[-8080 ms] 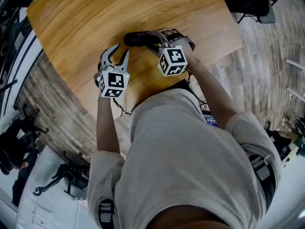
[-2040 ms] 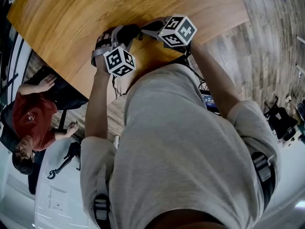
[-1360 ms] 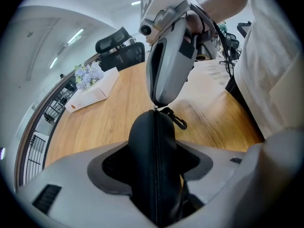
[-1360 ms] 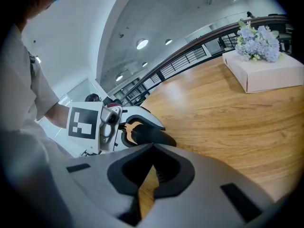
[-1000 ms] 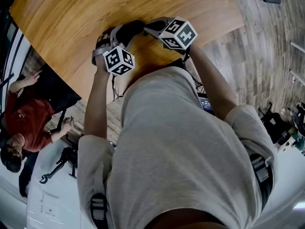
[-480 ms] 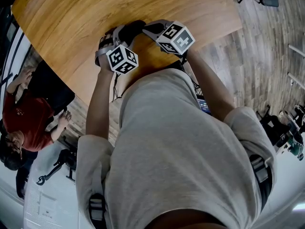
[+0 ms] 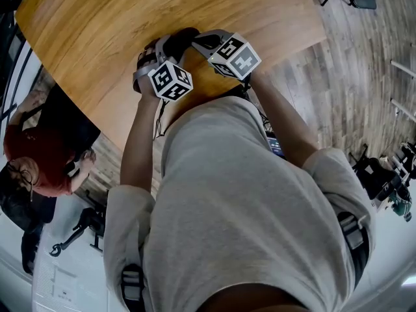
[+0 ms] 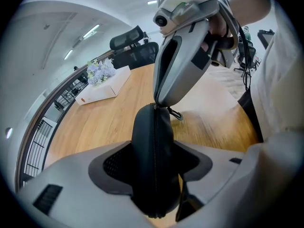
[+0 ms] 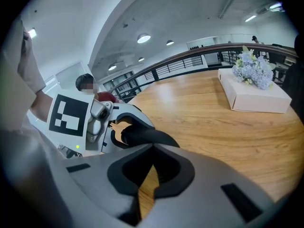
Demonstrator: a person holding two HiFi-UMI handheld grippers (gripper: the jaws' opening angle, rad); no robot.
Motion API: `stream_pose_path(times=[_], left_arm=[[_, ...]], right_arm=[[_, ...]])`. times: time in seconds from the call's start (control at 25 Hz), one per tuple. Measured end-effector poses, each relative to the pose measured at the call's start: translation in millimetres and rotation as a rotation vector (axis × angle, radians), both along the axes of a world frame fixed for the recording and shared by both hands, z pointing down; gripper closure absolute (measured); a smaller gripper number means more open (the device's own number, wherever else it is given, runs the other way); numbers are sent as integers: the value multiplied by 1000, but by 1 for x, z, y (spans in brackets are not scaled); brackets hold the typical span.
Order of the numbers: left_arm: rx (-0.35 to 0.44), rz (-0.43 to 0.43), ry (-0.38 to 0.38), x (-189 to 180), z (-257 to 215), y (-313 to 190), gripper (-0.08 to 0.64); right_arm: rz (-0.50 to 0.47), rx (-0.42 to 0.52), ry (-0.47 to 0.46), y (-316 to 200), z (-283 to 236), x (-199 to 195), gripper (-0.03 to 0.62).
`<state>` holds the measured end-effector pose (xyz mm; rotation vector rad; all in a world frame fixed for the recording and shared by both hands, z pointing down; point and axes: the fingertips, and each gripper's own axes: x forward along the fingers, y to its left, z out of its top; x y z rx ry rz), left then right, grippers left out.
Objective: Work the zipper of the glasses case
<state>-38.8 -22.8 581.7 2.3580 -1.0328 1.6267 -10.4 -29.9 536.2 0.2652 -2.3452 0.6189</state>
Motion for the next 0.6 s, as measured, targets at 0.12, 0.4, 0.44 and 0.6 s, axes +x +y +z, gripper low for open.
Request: stream_pose_path(times=[0.12,0.4,0.44,0.6], left_arm=[[-14,-7,23,3,2,2,287],[12,-8,52,-4,5,1,281],[11,-13,50,-7,6,2,281],[16,-29,72,-15,7,3,281]], right_arm=[[7,3,-3,-1,-1,2,568],[18,12,17,-10,3,18,568],[26,16,24,-13,4,22,568],[48,23,41,-23,6,34,568]])
